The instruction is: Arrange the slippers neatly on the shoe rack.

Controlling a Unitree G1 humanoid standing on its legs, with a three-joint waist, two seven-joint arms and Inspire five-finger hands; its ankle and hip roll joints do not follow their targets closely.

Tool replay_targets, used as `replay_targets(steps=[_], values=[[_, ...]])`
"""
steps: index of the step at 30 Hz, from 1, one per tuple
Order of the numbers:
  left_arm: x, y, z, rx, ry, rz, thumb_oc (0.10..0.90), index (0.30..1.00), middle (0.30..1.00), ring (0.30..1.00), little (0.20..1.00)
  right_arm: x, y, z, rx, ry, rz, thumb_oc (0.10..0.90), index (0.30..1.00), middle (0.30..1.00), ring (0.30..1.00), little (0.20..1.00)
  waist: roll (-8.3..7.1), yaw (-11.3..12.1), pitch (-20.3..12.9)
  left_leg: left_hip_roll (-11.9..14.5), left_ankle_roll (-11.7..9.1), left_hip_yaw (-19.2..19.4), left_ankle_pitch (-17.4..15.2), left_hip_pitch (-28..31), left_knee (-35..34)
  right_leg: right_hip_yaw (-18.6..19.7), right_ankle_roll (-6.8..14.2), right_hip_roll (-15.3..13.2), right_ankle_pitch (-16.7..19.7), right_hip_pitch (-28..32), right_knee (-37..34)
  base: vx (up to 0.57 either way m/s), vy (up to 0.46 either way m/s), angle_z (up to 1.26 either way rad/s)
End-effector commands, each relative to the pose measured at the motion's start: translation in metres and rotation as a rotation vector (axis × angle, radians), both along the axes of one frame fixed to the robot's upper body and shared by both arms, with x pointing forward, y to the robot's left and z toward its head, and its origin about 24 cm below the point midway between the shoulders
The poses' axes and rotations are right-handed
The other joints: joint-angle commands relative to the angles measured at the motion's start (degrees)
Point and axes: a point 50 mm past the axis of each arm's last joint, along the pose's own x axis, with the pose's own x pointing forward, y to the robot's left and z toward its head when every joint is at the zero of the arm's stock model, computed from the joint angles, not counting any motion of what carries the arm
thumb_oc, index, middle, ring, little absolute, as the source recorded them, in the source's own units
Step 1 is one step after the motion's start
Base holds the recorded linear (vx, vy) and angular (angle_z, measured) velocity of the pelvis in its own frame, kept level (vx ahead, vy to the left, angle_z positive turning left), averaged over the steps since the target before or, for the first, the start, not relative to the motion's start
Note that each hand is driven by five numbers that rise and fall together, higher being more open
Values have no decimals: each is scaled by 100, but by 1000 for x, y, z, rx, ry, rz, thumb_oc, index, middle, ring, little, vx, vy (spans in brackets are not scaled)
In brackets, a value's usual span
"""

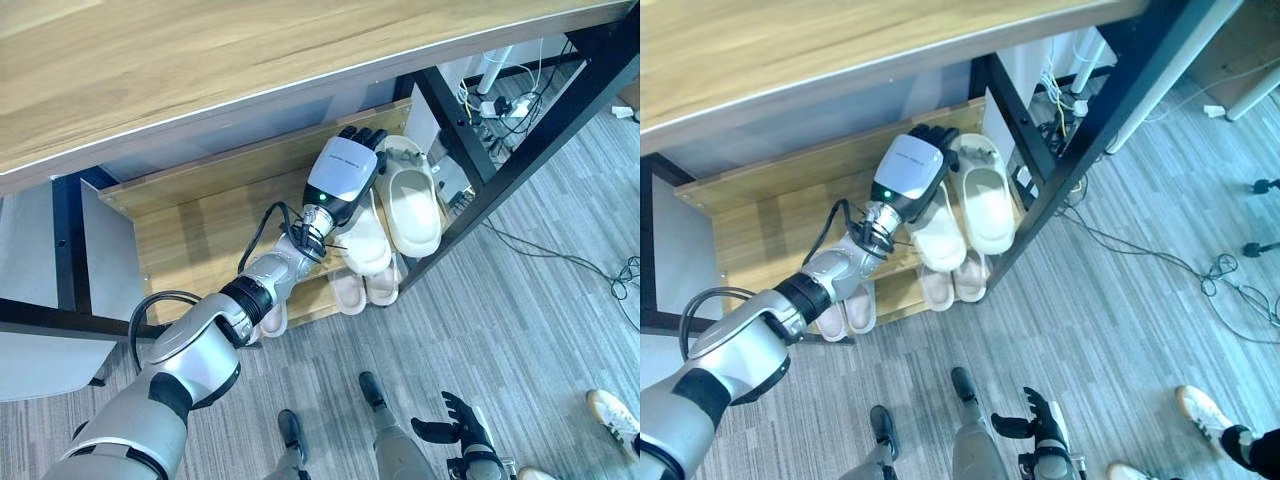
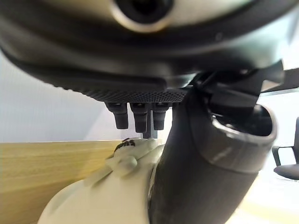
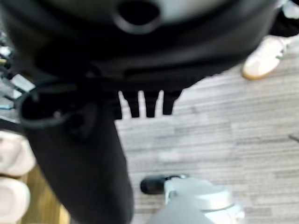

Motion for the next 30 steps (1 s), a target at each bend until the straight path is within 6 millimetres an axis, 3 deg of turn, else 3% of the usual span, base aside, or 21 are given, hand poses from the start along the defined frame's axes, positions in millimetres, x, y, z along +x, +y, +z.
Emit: replay_targets(steps=[1, 16, 25, 30], values=[[7, 5, 36, -159, -68, 20, 800, 900, 900, 900, 900, -11, -25, 6, -32, -32, -95, 800, 900, 900, 900, 900, -2, 45, -109, -254, 95, 41, -655, 303, 22, -295, 99, 193, -792, 294, 69, 0, 0, 0], [-5, 7, 29, -350, -6, -68, 800, 900, 900, 900, 900, -12, -16, 1, -8, 2, -98, 800, 900, 900, 900, 900, -76, 144, -168, -232, 105, 42, -673, 474, 22, -330, 54, 186, -838, 485, 57, -1, -2, 1], [-26, 2, 41, -525, -16, -237, 800, 900, 900, 900, 900, -20, -10, -6, 8, 49, -99, 800, 900, 900, 900, 900, -81, 191, -273, -226, 119, 31, -690, 572, 22, -320, 28, 199, -866, 595, 50, 0, 0, 0], [-38, 9, 48, -577, -42, -308, 800, 900, 900, 900, 900, -24, -1, -10, 29, 74, -66, 800, 900, 900, 900, 900, -91, 222, -319, -225, 120, 35, -707, 668, 22, -331, 18, 199, -893, 696, 42, 0, 0, 0]])
